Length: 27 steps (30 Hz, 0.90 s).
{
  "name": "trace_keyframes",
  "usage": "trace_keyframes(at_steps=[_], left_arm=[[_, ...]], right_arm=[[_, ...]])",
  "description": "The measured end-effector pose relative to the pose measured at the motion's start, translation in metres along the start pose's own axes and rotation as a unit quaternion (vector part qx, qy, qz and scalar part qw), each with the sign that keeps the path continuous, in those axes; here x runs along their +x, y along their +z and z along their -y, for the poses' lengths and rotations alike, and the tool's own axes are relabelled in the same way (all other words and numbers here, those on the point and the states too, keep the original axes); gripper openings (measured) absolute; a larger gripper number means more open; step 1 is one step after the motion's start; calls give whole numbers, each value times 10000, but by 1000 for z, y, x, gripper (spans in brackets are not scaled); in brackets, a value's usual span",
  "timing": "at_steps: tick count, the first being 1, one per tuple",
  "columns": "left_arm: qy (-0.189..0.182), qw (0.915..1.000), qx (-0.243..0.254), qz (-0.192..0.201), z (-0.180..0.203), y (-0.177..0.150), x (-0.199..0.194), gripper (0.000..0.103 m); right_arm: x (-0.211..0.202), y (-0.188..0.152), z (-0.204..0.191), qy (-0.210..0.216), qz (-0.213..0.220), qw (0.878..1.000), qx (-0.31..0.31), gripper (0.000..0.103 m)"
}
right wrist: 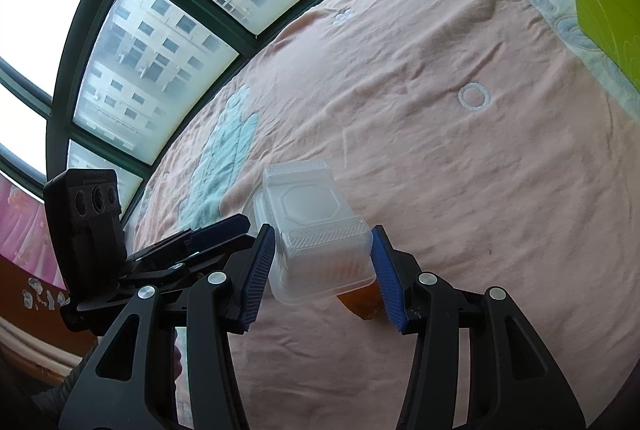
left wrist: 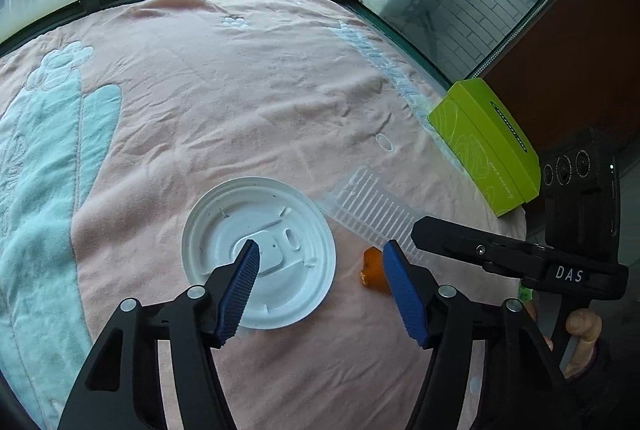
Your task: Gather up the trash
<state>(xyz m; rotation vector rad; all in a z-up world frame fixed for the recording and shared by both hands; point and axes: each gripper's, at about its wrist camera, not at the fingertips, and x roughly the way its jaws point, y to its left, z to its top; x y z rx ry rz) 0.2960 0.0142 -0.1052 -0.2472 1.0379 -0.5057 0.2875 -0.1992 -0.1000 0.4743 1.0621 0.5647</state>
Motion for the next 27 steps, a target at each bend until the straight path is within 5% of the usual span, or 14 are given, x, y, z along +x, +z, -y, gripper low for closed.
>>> trace_keyframes(at_steps=[7,12,27], left_arm=[[-289,9995,-85,41,0,-1,-1,36],[-568,9980,-273,62,-3,-2,-4,36],[-544,9979,-352,18,-5,-4,-1,28]], right_arm=[[-3,-3,2,102,20,9999,92,49],[-3,-4,0,79,35,9999,71,48],[-7,-3,3,334,198,9987,321,48]])
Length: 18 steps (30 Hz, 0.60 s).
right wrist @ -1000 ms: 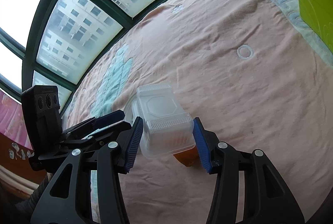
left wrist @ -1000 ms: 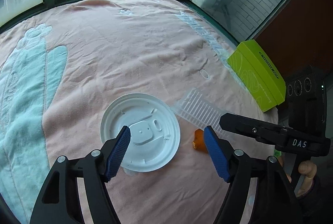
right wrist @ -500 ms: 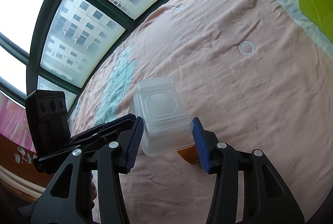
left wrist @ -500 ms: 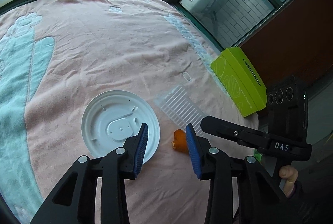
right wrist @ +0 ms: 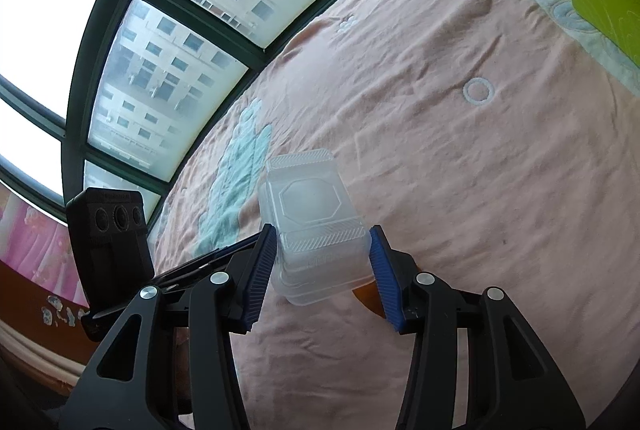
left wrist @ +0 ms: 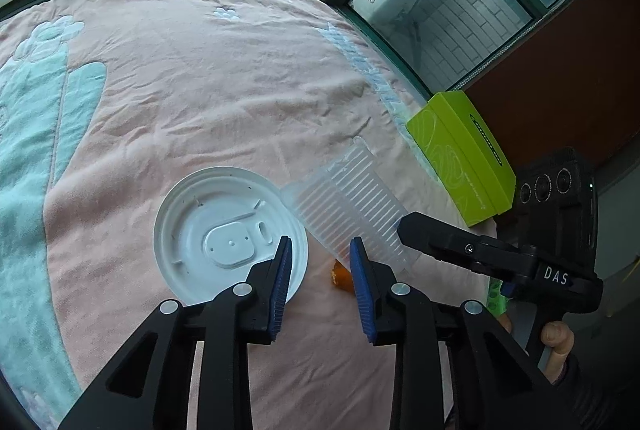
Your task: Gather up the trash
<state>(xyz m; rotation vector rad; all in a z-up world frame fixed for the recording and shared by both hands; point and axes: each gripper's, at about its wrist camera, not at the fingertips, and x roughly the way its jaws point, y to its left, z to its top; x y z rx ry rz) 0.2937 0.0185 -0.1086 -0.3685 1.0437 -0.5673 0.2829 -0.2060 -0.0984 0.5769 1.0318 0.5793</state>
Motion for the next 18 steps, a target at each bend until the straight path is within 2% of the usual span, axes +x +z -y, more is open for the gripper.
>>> trace_keyframes(at_steps=[3,10,11,12,15,18], left_arm=[[134,9999,75,-28,1,0,1,28],[142,9998,116,-83,2,0,0,29],[153,9997,149,-99,4,0,-1,31],[170,9996,196,-108,7,-1,-1,39],[271,9991,323,-101,14,-1,-2,54],[323,9990,305,-93,21,0,-3,57]], right_arm=[[-6,1,1,12,67,10000,-20,48],[-32,1,3,-132,290,9995,-33,48],[-36,0,2,-161,310,9994,-47,48],[-41,-1,2,-214,347,9991,-87,48],[-59,-7,-2,-499,491,9972,-280,48],[-79,-14,-5,-793,665,9938,-415,48]])
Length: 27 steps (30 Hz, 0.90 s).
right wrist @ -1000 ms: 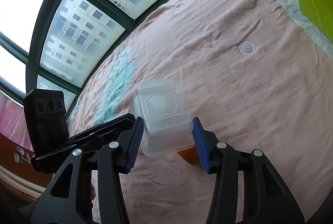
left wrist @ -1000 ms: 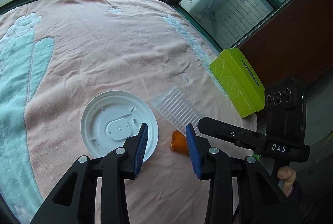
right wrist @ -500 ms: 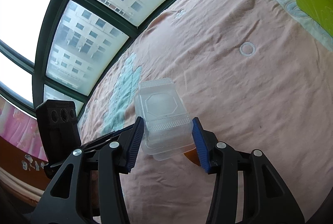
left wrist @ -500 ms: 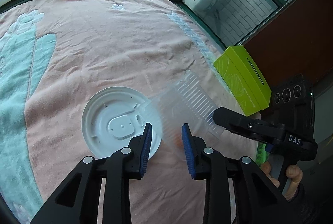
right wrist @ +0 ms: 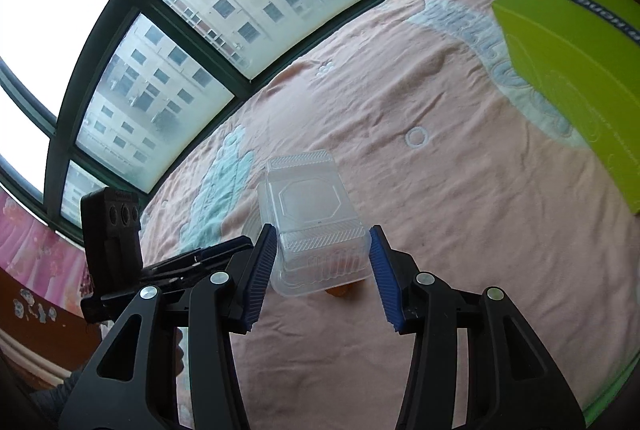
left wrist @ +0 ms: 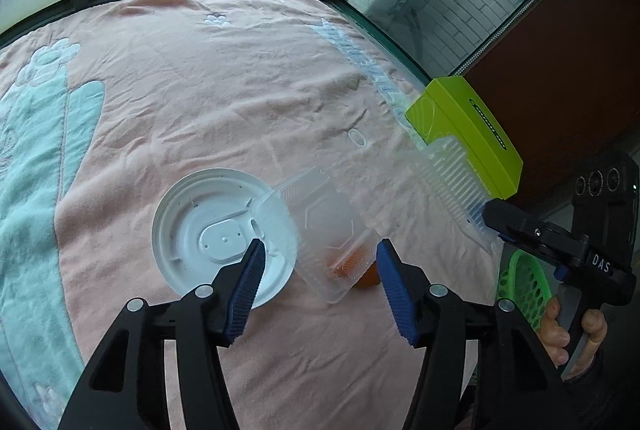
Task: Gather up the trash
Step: 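Carry the clear box over the green basket with both grippers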
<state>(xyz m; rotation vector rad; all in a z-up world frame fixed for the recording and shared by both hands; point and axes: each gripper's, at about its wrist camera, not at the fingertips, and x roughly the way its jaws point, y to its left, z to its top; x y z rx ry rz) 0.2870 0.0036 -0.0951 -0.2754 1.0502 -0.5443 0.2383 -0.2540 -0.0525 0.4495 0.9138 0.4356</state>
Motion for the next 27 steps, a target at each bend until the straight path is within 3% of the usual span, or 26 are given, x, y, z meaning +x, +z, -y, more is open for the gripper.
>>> trace_keyframes(at_steps=[3,7,15,17,22,27], left_arm=[[189,9998,-93,-67,7,6,4,70],[641,9976,-216,-178,14,13,14,79],[1494,9864,-549,-418,22,23,39,83],[1573,9853,-524,-413,26,25,43,81],[1776,9823,-458,-387,34,24,46,56],[1861,9818,-348,-162,45,24,33,52]], right_arm=[[-21,-8,0,-412,208,9988,-174,48],[-49,-28,1,-1008,413,9932,-413,48],[-100,-76,22,-2267,566,9704,-608,48],[-112,-89,31,-2492,559,9653,-546,48],[-143,-120,57,-2884,578,9556,-161,48],[-167,-149,76,-3039,561,9508,218,48]])
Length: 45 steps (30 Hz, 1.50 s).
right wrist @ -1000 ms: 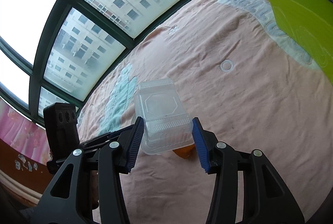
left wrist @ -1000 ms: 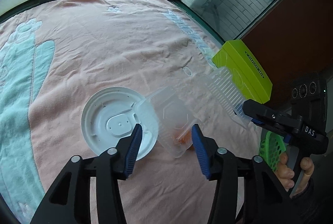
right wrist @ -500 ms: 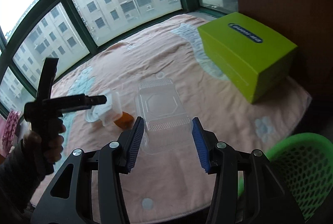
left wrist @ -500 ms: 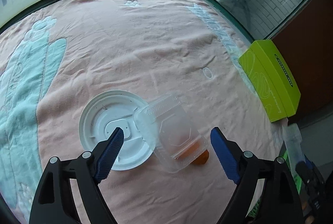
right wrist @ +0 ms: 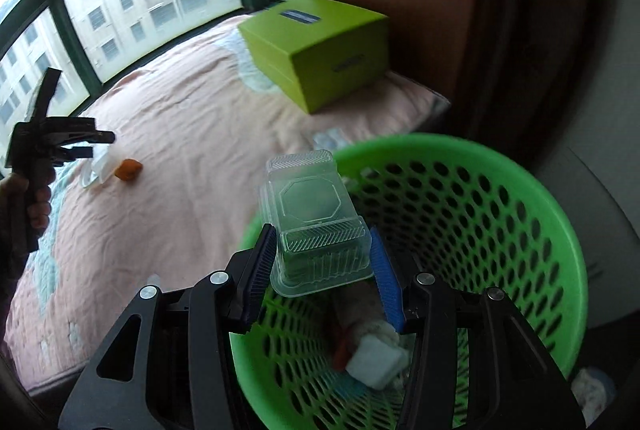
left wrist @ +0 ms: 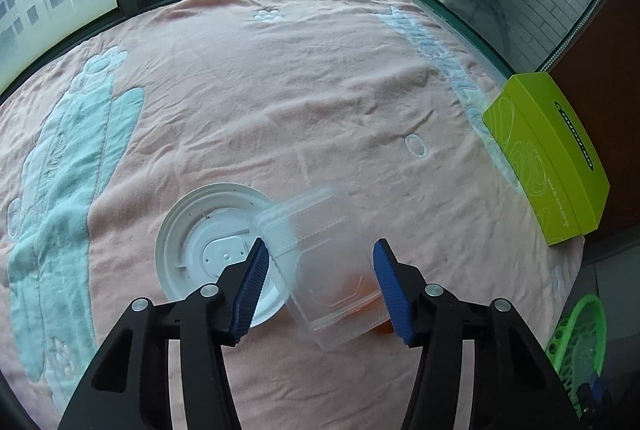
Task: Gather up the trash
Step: 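Carry the clear box over the green basket with both grippers, then open the right gripper while the left lowers the box into the basket and releases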
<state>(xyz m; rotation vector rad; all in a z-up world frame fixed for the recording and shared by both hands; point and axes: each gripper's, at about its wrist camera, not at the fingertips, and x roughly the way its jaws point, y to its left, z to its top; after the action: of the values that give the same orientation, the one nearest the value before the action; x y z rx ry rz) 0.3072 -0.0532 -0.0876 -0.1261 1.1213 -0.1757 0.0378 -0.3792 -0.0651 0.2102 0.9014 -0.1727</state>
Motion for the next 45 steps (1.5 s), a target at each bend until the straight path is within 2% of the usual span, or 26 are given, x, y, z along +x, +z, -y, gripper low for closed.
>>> trace_keyframes(at_steps=[5,11,15,17,23,27,35,41,42,43,45], left_arm=[[-106,9993,107,337,8,-5,-34,51],[-595,9959,273,621,29,-16,-81,51],[-947,9917,526,687,58,-30,-102,51],[-1118,9892,659,674,75,-38,-109,51],[-1642,9788,1127,476,132,-67,-115,51],[-1854,9709,1491,266,177,-93,-113,51],[-2123,9561,1995,-305,253,-134,-88,51],[-2230,9484,2180,-576,292,-154,-75,52],[-2328,9456,2180,-644,296,-157,-73,56],[-2412,9433,2164,-714,300,-159,-71,65],[-2526,9413,2109,-759,304,-162,-71,72]], right_arm=[[-9,-14,18,-116,-13,9997,236,49],[-21,-23,38,-211,62,9986,487,51],[-34,-30,49,-274,172,9975,634,53],[-41,-34,56,-271,236,9968,710,57],[-64,-42,73,-308,490,9945,871,66],[-77,-46,85,-322,658,9924,991,74],[-90,-59,108,-336,803,9886,1226,76],[-96,-67,121,-357,871,9856,1402,76],[-97,-68,122,-348,873,9854,1420,76],[-97,-69,123,-346,873,9853,1425,76],[-97,-70,124,-351,881,9852,1427,76]])
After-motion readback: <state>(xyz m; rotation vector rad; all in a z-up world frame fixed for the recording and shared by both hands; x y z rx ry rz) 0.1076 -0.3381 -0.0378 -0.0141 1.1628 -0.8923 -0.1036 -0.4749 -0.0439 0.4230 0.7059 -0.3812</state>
